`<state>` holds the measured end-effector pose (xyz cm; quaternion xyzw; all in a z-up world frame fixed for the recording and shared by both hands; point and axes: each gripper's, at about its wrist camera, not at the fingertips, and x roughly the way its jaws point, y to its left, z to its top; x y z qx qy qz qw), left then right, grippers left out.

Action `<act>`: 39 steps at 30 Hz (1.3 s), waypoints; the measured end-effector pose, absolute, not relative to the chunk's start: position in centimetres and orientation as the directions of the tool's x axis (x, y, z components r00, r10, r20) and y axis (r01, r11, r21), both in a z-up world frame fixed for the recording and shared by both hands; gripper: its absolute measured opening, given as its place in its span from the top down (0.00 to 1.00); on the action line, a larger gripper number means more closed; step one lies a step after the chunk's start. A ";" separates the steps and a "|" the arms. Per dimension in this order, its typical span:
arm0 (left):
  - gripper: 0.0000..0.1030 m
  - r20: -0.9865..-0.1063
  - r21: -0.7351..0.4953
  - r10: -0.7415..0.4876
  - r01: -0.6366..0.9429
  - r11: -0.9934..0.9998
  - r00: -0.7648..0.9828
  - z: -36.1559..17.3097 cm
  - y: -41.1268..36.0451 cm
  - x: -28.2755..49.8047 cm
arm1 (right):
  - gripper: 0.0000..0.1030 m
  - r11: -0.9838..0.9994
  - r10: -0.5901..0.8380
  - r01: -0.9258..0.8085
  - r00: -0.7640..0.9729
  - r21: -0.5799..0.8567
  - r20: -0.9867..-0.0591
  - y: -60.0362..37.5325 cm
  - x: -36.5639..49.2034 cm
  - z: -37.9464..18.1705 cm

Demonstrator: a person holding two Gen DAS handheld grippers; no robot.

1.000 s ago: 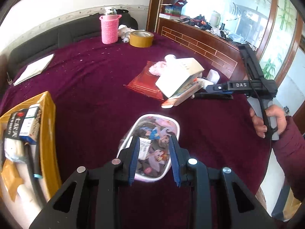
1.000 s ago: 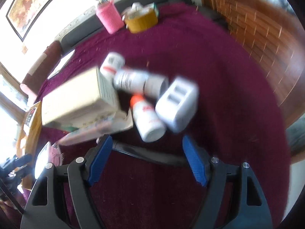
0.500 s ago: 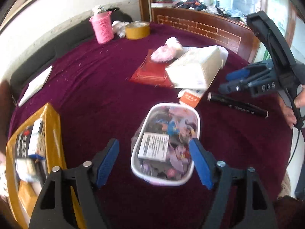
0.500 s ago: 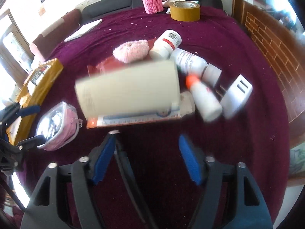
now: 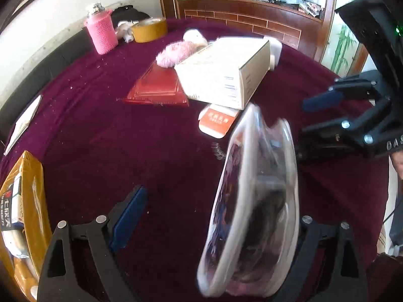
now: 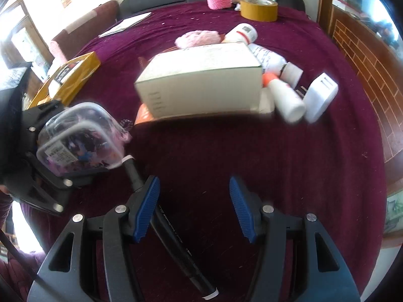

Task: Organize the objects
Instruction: 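Lift the pouch with the left tool while the right tool grasps a long black marker, then lower the pouch and marker into the tray while both tools carry them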

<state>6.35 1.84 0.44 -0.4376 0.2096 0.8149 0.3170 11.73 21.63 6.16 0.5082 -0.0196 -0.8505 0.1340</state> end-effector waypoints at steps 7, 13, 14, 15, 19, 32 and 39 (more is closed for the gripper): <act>0.72 -0.829 -0.016 0.378 -0.657 -0.754 -0.413 1.8 1.2 6.4 | 0.45 -0.948 -0.288 0.259 -0.466 0.183 -0.837 21.2 14.2 7.2; 0.72 -0.800 -0.057 0.411 -0.627 -0.777 -0.438 3.3 0.0 7.3 | 0.45 -0.942 -0.240 0.324 -0.459 0.090 -0.856 18.8 14.3 6.4; 0.72 -0.795 -0.058 0.413 -0.621 -0.782 -0.445 3.6 -0.3 7.4 | 0.45 -0.942 -0.218 0.329 -0.458 0.064 -0.862 18.4 14.2 6.0; 0.72 -0.791 -0.058 0.414 -0.618 -0.784 -0.451 3.9 -0.5 7.6 | 0.47 -0.942 -0.203 0.333 -0.456 0.045 -0.866 17.9 14.0 5.6; 0.72 -0.756 -0.073 0.434 -0.596 -0.799 -0.490 5.7 -2.0 8.8 | 0.88 -0.935 -0.168 0.354 -0.487 -0.018 -0.857 16.8 15.4 6.1; 0.72 -0.649 -0.109 0.328 -0.343 -0.933 -0.686 11.1 -15.7 10.7 | 0.88 -0.884 -0.459 0.339 -0.494 0.323 -0.738 17.1 16.0 10.3; 0.72 -0.677 -0.109 0.164 -0.122 -0.986 -0.718 10.4 -24.5 10.0 | 0.88 -0.761 -0.645 0.457 -0.449 0.461 -0.618 11.6 14.2 14.0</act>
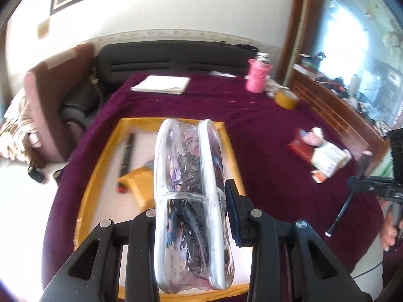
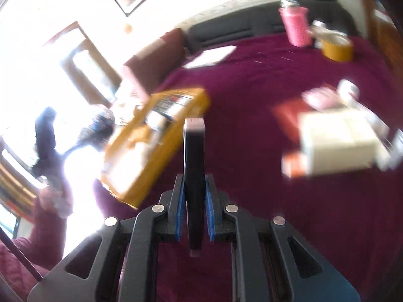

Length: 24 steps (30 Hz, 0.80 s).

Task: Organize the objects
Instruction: 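Lower the pouch and marker into the tray while both tools carry them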

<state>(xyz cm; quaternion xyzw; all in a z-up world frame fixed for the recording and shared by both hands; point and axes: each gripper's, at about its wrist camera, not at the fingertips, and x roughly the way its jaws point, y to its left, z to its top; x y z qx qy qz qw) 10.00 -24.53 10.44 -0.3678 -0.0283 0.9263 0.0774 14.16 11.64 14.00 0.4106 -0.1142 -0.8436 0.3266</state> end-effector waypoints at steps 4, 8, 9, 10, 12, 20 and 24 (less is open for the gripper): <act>0.72 -0.709 -0.089 0.097 -0.048 -0.995 -0.698 8.7 -27.4 8.9 | 0.88 -0.683 -0.720 0.533 -0.376 0.499 -0.584 7.2 13.1 15.5; 0.72 -0.759 -0.053 0.041 0.000 -0.999 -0.650 6.1 -28.7 7.6 | 0.88 -0.636 -0.747 0.581 -0.299 0.508 -0.593 1.9 11.6 15.9; 0.72 -0.771 -0.039 0.023 0.011 -0.999 -0.636 5.4 -28.9 7.1 | 0.88 -0.627 -0.751 0.582 -0.278 0.517 -0.598 0.7 11.1 15.7; 0.72 -0.781 -0.018 0.001 0.021 -1.000 -0.625 4.8 -29.0 6.9 | 0.88 -0.622 -0.752 0.581 -0.259 0.524 -0.605 -0.5 10.5 15.4; 0.72 -0.798 0.014 -0.034 0.037 -0.999 -0.602 3.9 -29.4 6.3 | 0.88 -0.619 -0.748 0.572 -0.222 0.538 -0.625 -2.9 9.1 14.5; 0.72 -0.835 0.020 -0.058 0.075 -0.997 -0.547 1.9 -31.5 5.0 | 0.87 -0.672 -0.677 0.527 -0.152 0.521 -0.720 -10.5 3.9 10.3; 0.71 -0.839 0.031 -0.072 0.085 -0.996 -0.540 2.0 -31.9 4.8 | 0.87 -0.687 -0.656 0.518 -0.140 0.510 -0.742 -12.7 2.3 9.8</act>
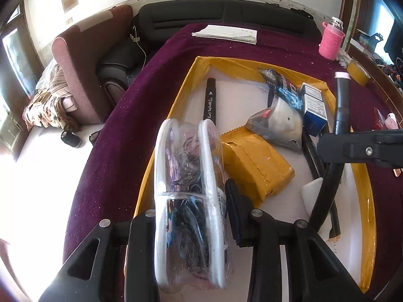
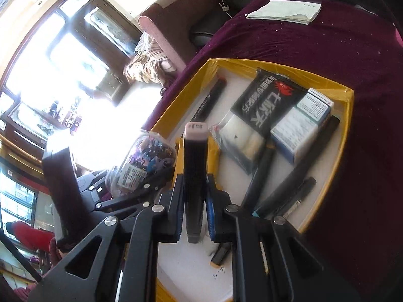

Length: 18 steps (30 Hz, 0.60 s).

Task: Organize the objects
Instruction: 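Lower the pouch and marker into the tray while both tools carry them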

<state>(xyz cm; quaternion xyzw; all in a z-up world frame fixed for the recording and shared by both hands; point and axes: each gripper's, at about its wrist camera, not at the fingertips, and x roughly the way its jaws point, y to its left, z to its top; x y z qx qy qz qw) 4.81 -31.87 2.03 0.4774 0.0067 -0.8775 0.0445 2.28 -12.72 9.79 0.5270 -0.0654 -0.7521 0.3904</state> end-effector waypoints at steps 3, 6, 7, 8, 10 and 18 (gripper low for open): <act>0.70 -0.844 0.025 -0.063 0.078 -0.997 -0.532 1.9 -32.1 4.7 | 0.88 -0.697 -0.638 0.519 -0.132 0.495 -0.759 -14.1 1.7 9.4; 0.69 -0.846 0.041 -0.072 0.071 -0.997 -0.528 1.8 -31.9 4.6 | 0.88 -0.712 -0.612 0.518 -0.128 0.474 -0.780 -14.7 1.4 8.8; 0.69 -0.845 0.036 -0.066 0.068 -0.997 -0.531 1.9 -31.9 4.7 | 0.88 -0.720 -0.601 0.514 -0.126 0.466 -0.789 -14.9 1.2 8.4; 0.66 -0.844 0.026 -0.058 0.067 -0.997 -0.533 2.0 -32.0 4.7 | 0.88 -0.725 -0.592 0.512 -0.122 0.461 -0.796 -15.1 1.1 8.1; 0.63 -0.841 -0.003 -0.036 0.071 -0.997 -0.540 2.3 -32.4 5.0 | 0.87 -0.741 -0.569 0.507 -0.124 0.441 -0.813 -15.4 0.9 7.5; 0.39 -0.794 -0.074 0.007 0.086 -0.994 -0.608 4.9 -33.4 6.9 | 0.76 -0.791 -0.502 0.490 -0.175 0.367 -0.847 -15.7 -0.6 7.3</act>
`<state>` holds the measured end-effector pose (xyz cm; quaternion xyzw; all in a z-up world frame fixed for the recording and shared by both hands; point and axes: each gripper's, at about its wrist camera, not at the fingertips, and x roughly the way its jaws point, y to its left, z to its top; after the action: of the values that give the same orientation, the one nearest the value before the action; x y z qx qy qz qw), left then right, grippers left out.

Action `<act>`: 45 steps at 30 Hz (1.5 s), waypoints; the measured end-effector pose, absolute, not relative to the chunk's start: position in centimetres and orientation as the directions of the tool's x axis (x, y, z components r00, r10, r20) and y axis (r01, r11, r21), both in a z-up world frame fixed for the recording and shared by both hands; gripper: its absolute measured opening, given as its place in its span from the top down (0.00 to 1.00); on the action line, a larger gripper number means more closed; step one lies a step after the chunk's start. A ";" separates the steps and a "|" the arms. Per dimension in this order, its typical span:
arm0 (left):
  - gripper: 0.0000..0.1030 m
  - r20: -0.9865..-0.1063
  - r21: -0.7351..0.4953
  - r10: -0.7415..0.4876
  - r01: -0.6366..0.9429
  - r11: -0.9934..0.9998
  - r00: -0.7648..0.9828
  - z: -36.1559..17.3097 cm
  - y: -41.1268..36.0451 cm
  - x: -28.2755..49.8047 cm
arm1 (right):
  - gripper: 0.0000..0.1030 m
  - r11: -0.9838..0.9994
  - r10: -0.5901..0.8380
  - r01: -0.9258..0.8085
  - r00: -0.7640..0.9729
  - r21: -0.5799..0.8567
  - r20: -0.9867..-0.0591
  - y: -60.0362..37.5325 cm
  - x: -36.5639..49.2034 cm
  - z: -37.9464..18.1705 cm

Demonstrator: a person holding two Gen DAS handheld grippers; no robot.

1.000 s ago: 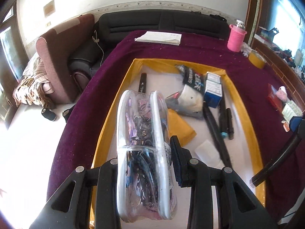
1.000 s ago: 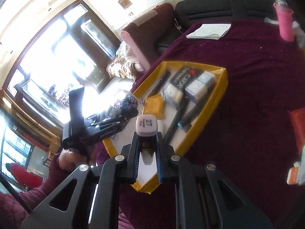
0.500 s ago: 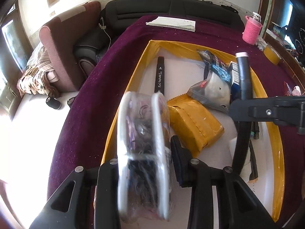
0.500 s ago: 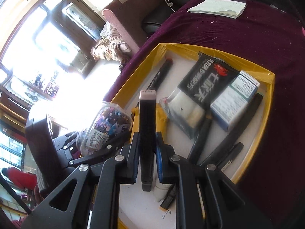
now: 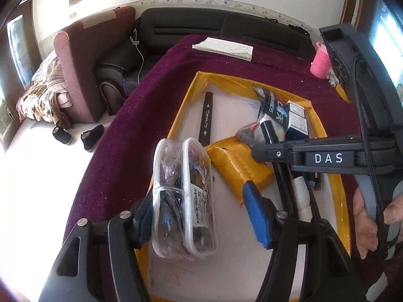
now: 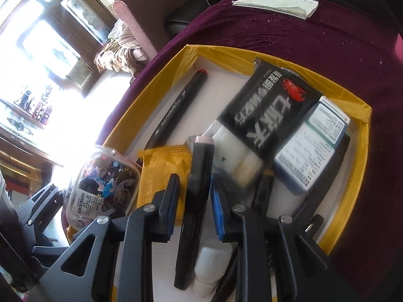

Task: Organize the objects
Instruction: 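Lower the pouch and marker into the tray while both tools carry them, then open both tools to release the pouch and marker in the tray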

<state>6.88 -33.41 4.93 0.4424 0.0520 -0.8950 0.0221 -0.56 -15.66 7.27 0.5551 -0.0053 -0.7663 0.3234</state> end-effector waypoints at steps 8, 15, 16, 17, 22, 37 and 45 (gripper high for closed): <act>0.32 -0.723 -0.097 0.031 0.057 -0.994 -0.690 8.5 -32.6 8.6 | 0.51 -0.778 -0.573 0.502 -0.320 0.378 -0.754 -10.7 1.5 14.0; 0.30 -0.679 -0.010 0.014 -0.010 -1.000 -0.734 10.2 -27.2 9.0 | 0.32 -0.805 -0.574 0.451 -0.429 0.385 -0.698 -4.5 3.6 17.1; 0.30 -0.680 -0.023 0.012 0.006 -1.000 -0.733 10.2 -27.5 9.2 | 0.32 -0.787 -0.601 0.444 -0.394 0.429 -0.695 -4.5 3.5 16.7; 0.30 -0.685 -0.043 0.018 0.016 -0.999 -0.728 10.1 -27.9 9.3 | 0.32 -0.752 -0.645 0.444 -0.343 0.487 -0.683 -4.8 3.4 16.2; 0.30 -0.717 -0.175 0.062 0.093 -0.980 -0.694 8.2 -31.3 10.3 | 0.32 -0.607 -0.780 0.387 -0.120 0.694 -0.615 -9.8 2.4 11.5; 0.24 -0.637 -0.240 0.161 -0.004 -0.971 -0.754 5.5 -31.5 11.0 | 0.19 -0.804 -0.585 0.276 -0.215 0.526 -0.782 -16.7 -4.6 7.8; 0.24 -0.600 -0.322 0.232 -0.034 -0.946 -0.766 5.2 -33.1 11.6 | 0.19 -0.833 -0.527 0.318 -0.212 0.452 -0.823 -17.8 -3.7 9.2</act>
<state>11.56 -33.14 5.17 0.3346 0.1479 -0.9279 -0.0714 -3.74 -17.84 9.20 0.5652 -0.0927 -0.7728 0.2734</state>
